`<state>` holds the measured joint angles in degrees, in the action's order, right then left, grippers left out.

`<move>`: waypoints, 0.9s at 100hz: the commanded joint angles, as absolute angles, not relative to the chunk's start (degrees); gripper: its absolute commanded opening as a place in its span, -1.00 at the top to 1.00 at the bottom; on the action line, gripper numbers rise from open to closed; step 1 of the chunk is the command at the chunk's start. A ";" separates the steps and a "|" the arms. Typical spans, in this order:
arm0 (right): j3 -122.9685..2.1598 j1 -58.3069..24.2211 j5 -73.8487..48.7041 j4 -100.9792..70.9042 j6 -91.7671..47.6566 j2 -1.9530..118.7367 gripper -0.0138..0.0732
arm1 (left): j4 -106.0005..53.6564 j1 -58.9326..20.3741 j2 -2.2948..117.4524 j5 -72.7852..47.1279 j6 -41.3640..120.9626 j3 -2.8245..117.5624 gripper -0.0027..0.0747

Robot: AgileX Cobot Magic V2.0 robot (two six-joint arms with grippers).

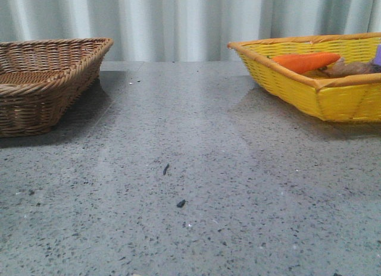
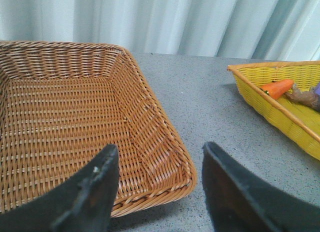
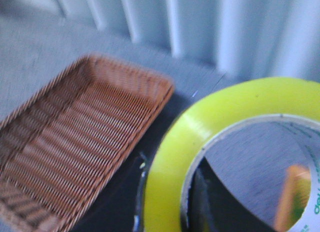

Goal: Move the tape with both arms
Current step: 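Lift the tape roll out and set it on the table between baskets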

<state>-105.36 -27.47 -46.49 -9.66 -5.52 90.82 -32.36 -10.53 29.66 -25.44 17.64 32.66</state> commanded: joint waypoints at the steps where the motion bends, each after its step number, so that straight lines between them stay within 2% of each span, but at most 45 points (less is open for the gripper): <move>1: -107.27 -29.73 -45.38 -9.75 -6.23 93.16 0.82 | -33.85 -11.03 30.24 -21.99 17.76 34.72 0.03; 24: -107.27 -30.13 -51.03 -9.57 -6.23 105.53 0.81 | -33.85 -11.03 30.24 -22.75 17.76 34.72 0.03; 31: -107.27 -30.13 -51.38 -9.57 -5.55 108.03 0.72 | -33.85 -11.03 30.24 -23.74 17.76 34.72 0.03; 43: -107.27 -30.13 -51.78 -9.57 -5.30 109.68 0.33 | -33.85 -11.03 30.24 -25.30 17.76 34.72 0.03; 55: -107.64 -30.13 -51.78 -10.99 -5.30 108.49 -0.29 | -33.85 -11.03 30.24 -26.80 17.76 34.72 0.03; 61: -108.19 -30.13 -52.11 -12.22 -5.30 106.51 -0.44 | -33.85 -11.03 30.24 -26.91 17.76 34.72 0.03; 66: -108.61 -30.13 -53.13 -12.81 -5.30 104.05 -0.41 | -33.85 -11.03 30.34 -26.64 17.76 34.86 0.03; 73: -108.58 -30.13 -54.80 -13.18 -5.30 99.19 -0.27 | -33.85 -11.08 30.98 -26.50 18.79 35.57 0.03; 90: -105.67 -30.23 -58.04 -13.41 -5.41 84.05 0.35 | -33.85 -13.99 36.74 -27.45 24.61 42.62 0.03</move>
<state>-105.74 -30.34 -58.77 -12.31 -5.17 94.22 -32.36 -12.07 33.06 -30.50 21.73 36.84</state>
